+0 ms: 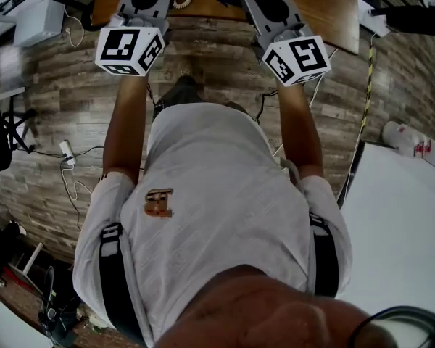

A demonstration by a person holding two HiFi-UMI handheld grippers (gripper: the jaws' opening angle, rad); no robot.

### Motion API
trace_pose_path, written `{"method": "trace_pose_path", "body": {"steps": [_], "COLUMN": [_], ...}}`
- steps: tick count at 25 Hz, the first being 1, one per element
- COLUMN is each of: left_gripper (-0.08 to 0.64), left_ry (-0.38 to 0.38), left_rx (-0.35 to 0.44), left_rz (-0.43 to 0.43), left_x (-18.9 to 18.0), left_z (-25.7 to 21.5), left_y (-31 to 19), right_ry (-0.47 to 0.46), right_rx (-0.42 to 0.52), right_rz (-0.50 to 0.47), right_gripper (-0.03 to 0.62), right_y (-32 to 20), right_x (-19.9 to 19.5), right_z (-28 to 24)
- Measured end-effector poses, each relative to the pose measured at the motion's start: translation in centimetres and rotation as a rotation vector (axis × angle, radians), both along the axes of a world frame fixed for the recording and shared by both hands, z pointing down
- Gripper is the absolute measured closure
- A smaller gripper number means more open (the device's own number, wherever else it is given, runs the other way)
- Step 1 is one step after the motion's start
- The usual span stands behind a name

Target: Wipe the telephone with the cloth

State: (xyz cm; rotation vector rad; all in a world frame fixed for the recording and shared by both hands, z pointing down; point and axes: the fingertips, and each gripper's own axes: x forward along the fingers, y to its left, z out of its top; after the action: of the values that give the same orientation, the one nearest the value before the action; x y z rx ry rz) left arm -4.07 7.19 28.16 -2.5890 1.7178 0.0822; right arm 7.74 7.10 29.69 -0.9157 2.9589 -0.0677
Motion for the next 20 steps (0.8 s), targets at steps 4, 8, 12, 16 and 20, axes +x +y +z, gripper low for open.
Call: {"method": "trace_pose_path", "body": {"steps": [4,8,12,16,20], "left_gripper": [0.541,0.541,0.541,0.541,0.541], "left_ry": [-0.002,-0.008,-0.011,-0.018,-0.030], "left_rx": [-0.016,-0.016,-0.032,-0.063,-0.101], "left_rz": [0.027,0.064,0.095,0.120,0.141], "left_x": [-3.2,-5.5,-7.8,-9.6,-10.6], "left_z": [0.2,0.4,1.1,2.3,3.9], "left_y": [-6.3,-11.2,-15.7,-19.3,-22.7], "right_ry": [0.014,0.028,0.042,0.064,0.075], "right_rx": [-0.014,-0.019,-0.033,-0.044,-0.061], "right_rz": [0.026,0.058,0.086,0.104,0.127], "right_gripper": [0.532,0.532,0.532,0.532,0.532], "right_y": [-5.8,-10.2,-14.1,-17.4,-20.5], "right_x": [-3.1,-5.7,-8.3,-10.6,-11.9], "right_z": [0.2,0.5,1.0,1.4,2.1]}}
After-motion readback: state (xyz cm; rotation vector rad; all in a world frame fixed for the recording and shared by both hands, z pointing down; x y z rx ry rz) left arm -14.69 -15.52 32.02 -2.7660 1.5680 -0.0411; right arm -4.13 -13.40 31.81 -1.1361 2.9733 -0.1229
